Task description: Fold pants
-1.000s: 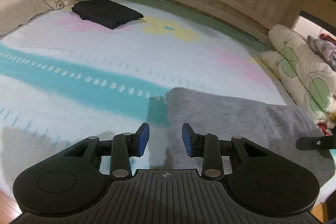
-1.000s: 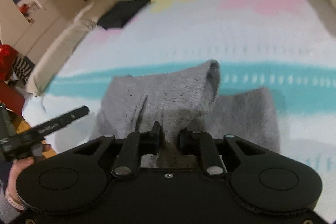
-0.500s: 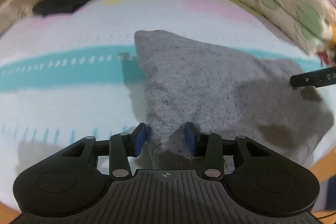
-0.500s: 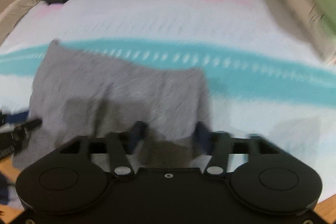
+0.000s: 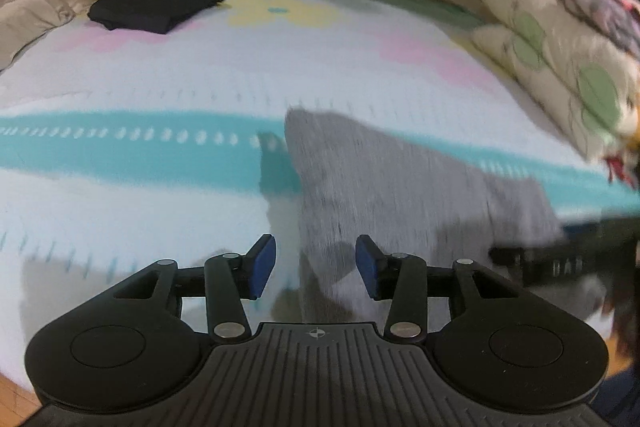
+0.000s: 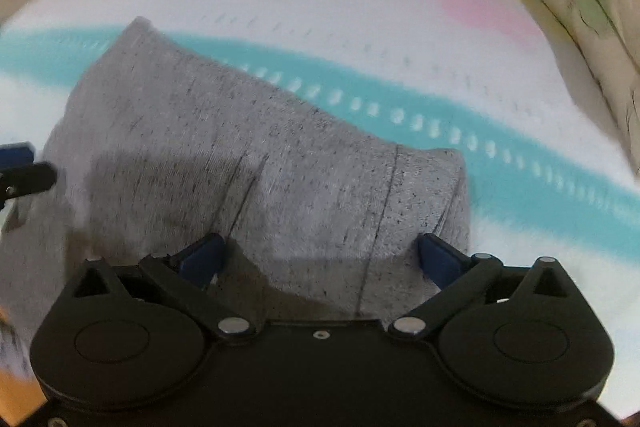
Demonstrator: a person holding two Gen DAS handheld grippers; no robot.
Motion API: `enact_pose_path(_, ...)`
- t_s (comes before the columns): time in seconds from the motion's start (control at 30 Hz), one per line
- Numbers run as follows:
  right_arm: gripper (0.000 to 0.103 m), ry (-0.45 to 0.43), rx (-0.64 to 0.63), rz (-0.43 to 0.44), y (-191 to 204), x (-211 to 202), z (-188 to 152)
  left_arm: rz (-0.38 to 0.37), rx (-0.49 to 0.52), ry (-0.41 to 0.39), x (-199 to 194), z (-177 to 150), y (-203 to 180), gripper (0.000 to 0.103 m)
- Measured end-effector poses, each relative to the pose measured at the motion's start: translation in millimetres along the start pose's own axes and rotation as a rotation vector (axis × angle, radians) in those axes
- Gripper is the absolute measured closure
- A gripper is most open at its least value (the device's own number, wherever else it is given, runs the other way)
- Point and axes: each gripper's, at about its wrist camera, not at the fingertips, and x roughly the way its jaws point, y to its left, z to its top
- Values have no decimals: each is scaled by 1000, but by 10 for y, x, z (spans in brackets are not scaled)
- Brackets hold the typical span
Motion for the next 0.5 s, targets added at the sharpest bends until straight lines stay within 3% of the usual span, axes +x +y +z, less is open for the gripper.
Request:
enact_pose_path(0.1, 1, 24, 129, 37, -112, 40, -10, -12, -54, 0, 82, 177, 73, 60)
enact_pose_path(0.2, 0, 48, 202, 86, -220, 102, -18, -21, -43, 39, 313, 341, 58, 60)
enact_pose_path(0.43, 0, 53, 205, 85, -272, 95, -56, 71, 13, 112, 928, 514, 126, 58)
enact_pose_path(0.5, 0, 50, 207, 83, -264, 100, -55, 70, 33, 118, 1016, 537, 136, 52)
